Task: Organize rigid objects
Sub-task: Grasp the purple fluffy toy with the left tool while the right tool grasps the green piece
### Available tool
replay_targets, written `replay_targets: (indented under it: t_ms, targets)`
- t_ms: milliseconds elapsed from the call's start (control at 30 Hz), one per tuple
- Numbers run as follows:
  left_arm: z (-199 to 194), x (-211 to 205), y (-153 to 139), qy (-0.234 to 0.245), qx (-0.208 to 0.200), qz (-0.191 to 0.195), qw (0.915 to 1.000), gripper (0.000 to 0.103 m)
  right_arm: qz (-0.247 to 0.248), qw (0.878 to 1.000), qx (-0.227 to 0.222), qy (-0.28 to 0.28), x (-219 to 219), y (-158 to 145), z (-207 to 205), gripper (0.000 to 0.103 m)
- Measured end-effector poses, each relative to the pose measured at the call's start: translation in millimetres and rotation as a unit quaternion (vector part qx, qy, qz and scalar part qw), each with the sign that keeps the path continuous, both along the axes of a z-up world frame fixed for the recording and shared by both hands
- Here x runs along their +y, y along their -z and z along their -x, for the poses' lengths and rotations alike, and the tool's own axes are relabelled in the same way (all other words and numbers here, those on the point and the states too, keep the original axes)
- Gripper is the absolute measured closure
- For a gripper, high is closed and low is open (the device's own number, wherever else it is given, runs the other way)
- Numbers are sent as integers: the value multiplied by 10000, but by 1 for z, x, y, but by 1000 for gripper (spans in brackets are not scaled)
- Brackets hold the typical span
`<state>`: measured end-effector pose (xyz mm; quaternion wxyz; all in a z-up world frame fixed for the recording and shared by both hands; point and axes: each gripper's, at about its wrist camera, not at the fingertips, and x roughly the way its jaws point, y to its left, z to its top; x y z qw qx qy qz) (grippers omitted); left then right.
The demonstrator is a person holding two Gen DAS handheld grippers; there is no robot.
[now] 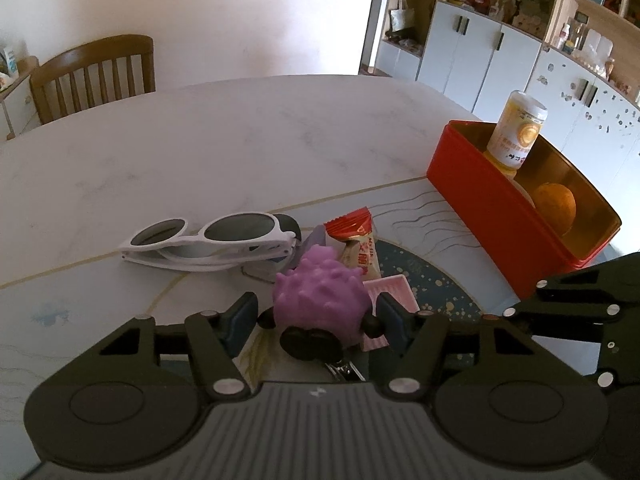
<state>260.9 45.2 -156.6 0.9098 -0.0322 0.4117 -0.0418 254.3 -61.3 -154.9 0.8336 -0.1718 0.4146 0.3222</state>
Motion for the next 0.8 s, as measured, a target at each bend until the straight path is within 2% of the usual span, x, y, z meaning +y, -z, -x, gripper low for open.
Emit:
replay_targets:
  t_ms: [100, 133, 367, 800]
  targets:
    - [3, 0, -3, -1, -22, -23, 10000, 43, -86, 9999, 36, 99, -5, -2, 0, 80]
    - [4, 0, -6, 12, -74, -11, 10000, 51, -107, 9999, 31, 131, -7, -4, 0, 80]
    - [12, -3, -10, -2, -5, -75, 10000, 51, -248, 9991, 31, 337, -23, -14, 9, 80]
    - [34, -3, -29, -159, 25, -39, 9999, 54, -745, 9948, -119, 680, -67, -62, 28, 80]
